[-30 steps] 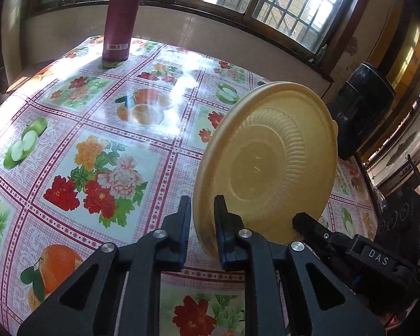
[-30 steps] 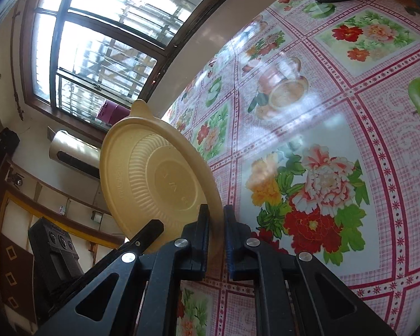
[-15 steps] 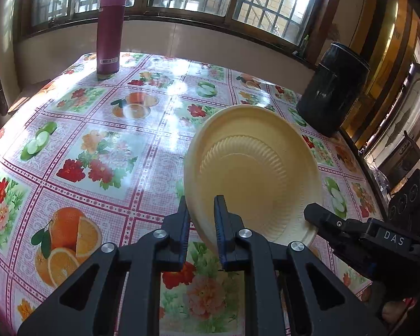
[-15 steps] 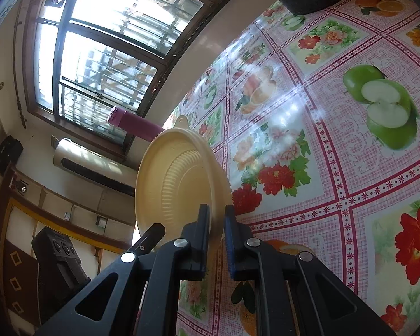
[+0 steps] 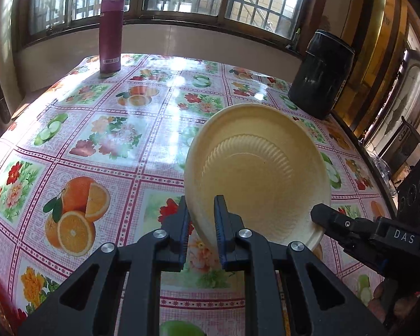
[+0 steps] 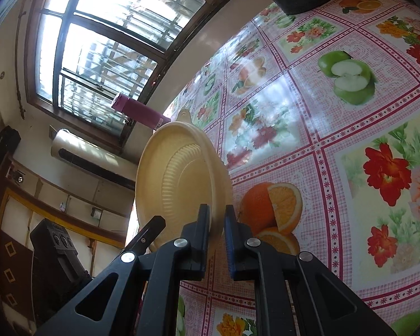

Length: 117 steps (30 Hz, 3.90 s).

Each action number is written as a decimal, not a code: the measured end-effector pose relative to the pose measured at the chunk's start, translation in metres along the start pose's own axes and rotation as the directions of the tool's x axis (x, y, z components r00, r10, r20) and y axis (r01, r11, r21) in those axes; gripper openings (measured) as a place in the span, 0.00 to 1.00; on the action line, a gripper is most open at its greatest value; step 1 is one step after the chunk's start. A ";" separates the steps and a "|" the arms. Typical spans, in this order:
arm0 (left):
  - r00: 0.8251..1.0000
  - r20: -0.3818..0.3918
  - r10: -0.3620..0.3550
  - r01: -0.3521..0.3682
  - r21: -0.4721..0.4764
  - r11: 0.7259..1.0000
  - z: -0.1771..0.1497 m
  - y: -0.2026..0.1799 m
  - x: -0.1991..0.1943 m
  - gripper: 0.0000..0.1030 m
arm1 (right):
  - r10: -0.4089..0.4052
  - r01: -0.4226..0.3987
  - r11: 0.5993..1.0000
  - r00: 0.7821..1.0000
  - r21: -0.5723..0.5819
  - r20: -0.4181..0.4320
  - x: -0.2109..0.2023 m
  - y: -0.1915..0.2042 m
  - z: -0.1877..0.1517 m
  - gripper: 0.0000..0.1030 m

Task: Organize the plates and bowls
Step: 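Lift the cream basket off the table with both grippers, then carry the cream basket with both grippers over the bowl stack, then lower the cream basket into the white bowl and open both grippers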

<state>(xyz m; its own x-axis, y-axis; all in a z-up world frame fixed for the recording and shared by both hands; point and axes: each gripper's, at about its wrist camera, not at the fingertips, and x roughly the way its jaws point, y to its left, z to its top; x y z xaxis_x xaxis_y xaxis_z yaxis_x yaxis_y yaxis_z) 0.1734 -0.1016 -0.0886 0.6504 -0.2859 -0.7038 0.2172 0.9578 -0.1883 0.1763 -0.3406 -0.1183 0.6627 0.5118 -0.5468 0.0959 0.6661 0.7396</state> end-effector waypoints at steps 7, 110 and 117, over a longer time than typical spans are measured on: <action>1.000 0.008 0.006 -0.006 0.024 1.000 -0.017 -0.004 -0.016 0.14 | -0.017 0.017 1.000 1.000 -0.012 0.004 -0.012 0.000 -0.019 0.10; 0.782 0.285 0.555 -0.467 -0.321 0.824 -0.129 0.178 -0.274 1.00 | 0.376 -0.273 0.670 0.927 -0.690 -0.002 -0.042 0.213 -0.205 1.00; 0.770 0.248 0.587 -0.505 -0.326 0.799 -0.148 0.180 -0.283 1.00 | 0.210 -0.087 0.705 0.973 -0.703 0.090 -0.039 0.242 -0.258 1.00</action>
<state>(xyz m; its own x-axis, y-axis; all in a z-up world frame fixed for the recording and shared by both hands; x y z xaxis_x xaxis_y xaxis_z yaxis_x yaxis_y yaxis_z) -0.0792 0.1564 -0.0245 0.8091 0.3349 -0.4829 -0.3921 0.9197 -0.0189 -0.0180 -0.0594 -0.0198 0.7324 0.5892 -0.3411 -0.5126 0.8070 0.2934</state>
